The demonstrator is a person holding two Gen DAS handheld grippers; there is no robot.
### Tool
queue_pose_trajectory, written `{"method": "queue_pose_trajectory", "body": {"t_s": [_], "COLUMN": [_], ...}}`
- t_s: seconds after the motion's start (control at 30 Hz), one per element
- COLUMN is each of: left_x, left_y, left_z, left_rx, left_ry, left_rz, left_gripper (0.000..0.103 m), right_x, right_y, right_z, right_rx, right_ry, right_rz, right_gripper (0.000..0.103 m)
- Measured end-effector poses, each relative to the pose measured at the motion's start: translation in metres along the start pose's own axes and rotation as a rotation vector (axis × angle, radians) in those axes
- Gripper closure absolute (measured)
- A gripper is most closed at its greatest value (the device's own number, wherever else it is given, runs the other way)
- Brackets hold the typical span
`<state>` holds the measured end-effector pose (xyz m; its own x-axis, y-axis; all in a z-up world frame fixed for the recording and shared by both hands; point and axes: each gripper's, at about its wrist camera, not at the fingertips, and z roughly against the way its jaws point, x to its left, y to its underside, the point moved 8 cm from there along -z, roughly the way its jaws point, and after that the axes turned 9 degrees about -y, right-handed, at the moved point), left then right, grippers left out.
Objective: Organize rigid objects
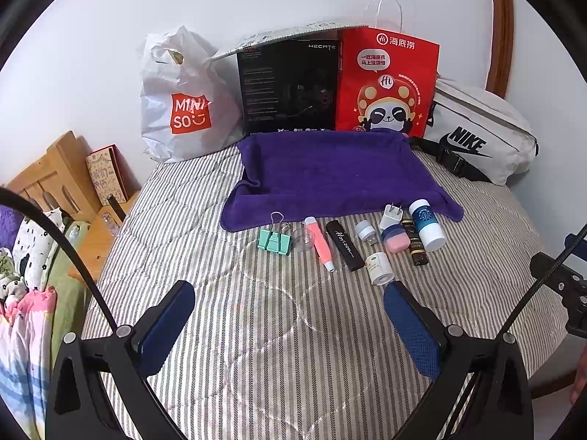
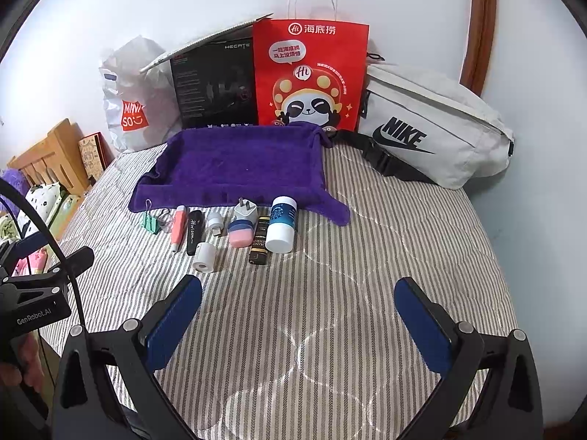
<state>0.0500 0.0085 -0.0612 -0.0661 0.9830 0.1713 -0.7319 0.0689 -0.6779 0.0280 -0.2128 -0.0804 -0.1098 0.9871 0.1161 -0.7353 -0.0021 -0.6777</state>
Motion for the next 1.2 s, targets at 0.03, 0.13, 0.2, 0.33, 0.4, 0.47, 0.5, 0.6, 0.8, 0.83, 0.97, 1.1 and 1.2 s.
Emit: {"method": "queue_pose_trajectory", "body": {"t_s": [0.03, 0.13, 0.2, 0.33, 0.4, 0.47, 0.5, 0.6, 0.8, 0.83, 0.97, 1.1, 1.2], "left_x": [0.0001, 0.0007, 0.0011, 0.0018, 0.0021, 0.002, 0.0014, 0.0005, -0.0004, -0.0009, -0.0014, -0.0019, -0.0021], "left_y": [0.0002, 0.0013, 0.0016, 0.002, 0.0024, 0.0028, 0.0025, 0.003, 0.0024, 0.002, 0.0008, 0.0005, 0.0], "left_z": [0.0, -0.0004, -0.0006, -0.0011, -0.0016, -0.0016, -0.0015, -0.0016, -0.0015, -0.0015, -0.0011, -0.0007, -0.0002], "left_rx": [-0.002, -0.002, -0.002, -0.002, -0.001, -0.001, 0.0, 0.0, 0.001, 0.001, 0.0, 0.001, 0.001], "left_ry": [0.0, 0.0, 0.0, 0.001, 0.0, 0.0, -0.001, -0.003, -0.003, -0.003, -0.004, -0.006, -0.005], "left_rz": [0.0, -0.002, -0.003, -0.005, -0.007, -0.007, -0.006, -0.01, -0.011, -0.011, -0.012, -0.013, -0.015], "left_gripper": [0.0, 0.0, 0.0, 0.0, 0.0, 0.0, 0.0, 0.0, 0.0, 0.0, 0.0, 0.0, 0.0], "right_x": [-0.0001, 0.0003, 0.0007, -0.0006, -0.0011, -0.0021, -0.003, -0.0042, -0.0049, -0.0049, -0.0056, -0.0067, -0.006], "right_y": [0.0, 0.0, -0.0003, -0.0016, -0.0018, -0.0021, -0.0022, -0.0025, -0.003, -0.0031, -0.0041, -0.0054, -0.0046], "right_z": [0.0, 0.0011, 0.0014, 0.0021, 0.0026, 0.0027, 0.0029, 0.0032, 0.0039, 0.0038, 0.0045, 0.0047, 0.0045], "right_rx": [0.001, -0.001, -0.001, 0.0, -0.001, -0.002, -0.003, -0.004, -0.005, -0.004, -0.004, -0.005, -0.005], "right_ry": [0.002, 0.002, 0.004, 0.006, 0.008, 0.009, 0.008, 0.008, 0.009, 0.008, 0.008, 0.009, 0.01], "right_rz": [0.0, 0.0, 0.0, -0.003, -0.003, -0.003, -0.004, -0.004, -0.003, -0.004, -0.003, -0.002, -0.003], "right_gripper": [0.0, 0.0, 0.0, 0.0, 0.0, 0.0, 0.0, 0.0, 0.0, 0.0, 0.0, 0.0, 0.0]}}
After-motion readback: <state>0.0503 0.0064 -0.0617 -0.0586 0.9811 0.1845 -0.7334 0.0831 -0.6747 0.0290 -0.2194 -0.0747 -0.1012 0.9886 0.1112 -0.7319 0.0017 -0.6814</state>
